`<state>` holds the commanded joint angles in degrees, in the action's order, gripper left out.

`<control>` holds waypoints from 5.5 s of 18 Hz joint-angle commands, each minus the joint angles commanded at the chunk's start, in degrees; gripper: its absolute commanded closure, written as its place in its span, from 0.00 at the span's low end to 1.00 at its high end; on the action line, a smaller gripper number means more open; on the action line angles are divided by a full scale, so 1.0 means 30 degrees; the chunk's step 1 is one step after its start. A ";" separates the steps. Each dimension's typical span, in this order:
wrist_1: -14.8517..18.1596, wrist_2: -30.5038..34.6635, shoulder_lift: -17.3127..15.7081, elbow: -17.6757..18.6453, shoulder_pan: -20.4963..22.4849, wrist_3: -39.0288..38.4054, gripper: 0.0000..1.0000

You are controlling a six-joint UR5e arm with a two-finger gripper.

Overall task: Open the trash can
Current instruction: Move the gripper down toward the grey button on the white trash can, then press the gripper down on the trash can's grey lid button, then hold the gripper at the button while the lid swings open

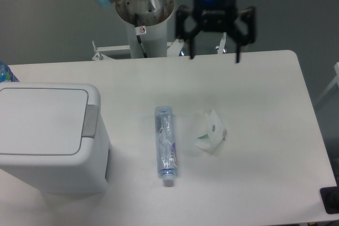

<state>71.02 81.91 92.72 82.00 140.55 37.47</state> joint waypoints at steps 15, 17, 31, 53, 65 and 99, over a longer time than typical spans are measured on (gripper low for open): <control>-0.2375 -0.0088 0.2198 0.0029 -0.3958 -0.9643 0.00; -0.2375 -0.0204 0.2432 0.0029 -0.4076 -1.0435 0.00; -0.2375 -0.0879 0.2492 0.0498 -0.4252 -1.0644 0.00; -0.2375 -0.0791 0.2726 0.0527 -0.4252 -1.0644 0.00; -0.2375 -0.0732 0.2755 0.0674 -0.4281 -1.0644 0.00; 0.0465 0.2930 0.2200 -0.0996 -0.1649 -0.0249 0.00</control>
<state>72.42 90.70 99.32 79.01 135.60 36.72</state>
